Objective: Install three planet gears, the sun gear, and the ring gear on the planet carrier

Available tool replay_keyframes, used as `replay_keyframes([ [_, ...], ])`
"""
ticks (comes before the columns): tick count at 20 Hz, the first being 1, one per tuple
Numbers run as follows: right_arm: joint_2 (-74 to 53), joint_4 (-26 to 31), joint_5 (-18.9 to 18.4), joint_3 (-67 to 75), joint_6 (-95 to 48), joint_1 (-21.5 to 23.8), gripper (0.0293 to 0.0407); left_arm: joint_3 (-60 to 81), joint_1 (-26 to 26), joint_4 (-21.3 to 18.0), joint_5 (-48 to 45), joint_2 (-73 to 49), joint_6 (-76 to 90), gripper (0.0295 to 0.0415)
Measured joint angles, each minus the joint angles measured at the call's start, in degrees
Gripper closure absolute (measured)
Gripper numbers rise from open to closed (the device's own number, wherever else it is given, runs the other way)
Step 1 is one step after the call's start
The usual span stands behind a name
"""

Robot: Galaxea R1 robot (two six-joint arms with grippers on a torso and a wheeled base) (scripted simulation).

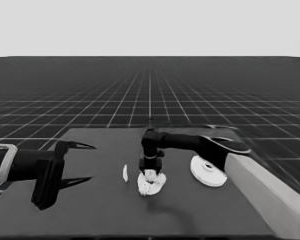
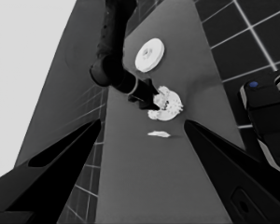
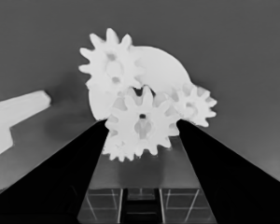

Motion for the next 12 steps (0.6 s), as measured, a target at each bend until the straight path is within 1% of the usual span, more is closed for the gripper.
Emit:
replay_keyframes([
  [6,0.18,-0.74,0.32,-0.65,-0.38,-0.72,0.0390,0.00,0.00,0.00,0.00,0.00,0.00,0.0326],
  [12,0.15,-0.73,0.32,-0.68,2.39,-1.19,0.0390,0.00,0.00,0.00,0.00,0.00,0.00,0.0326],
])
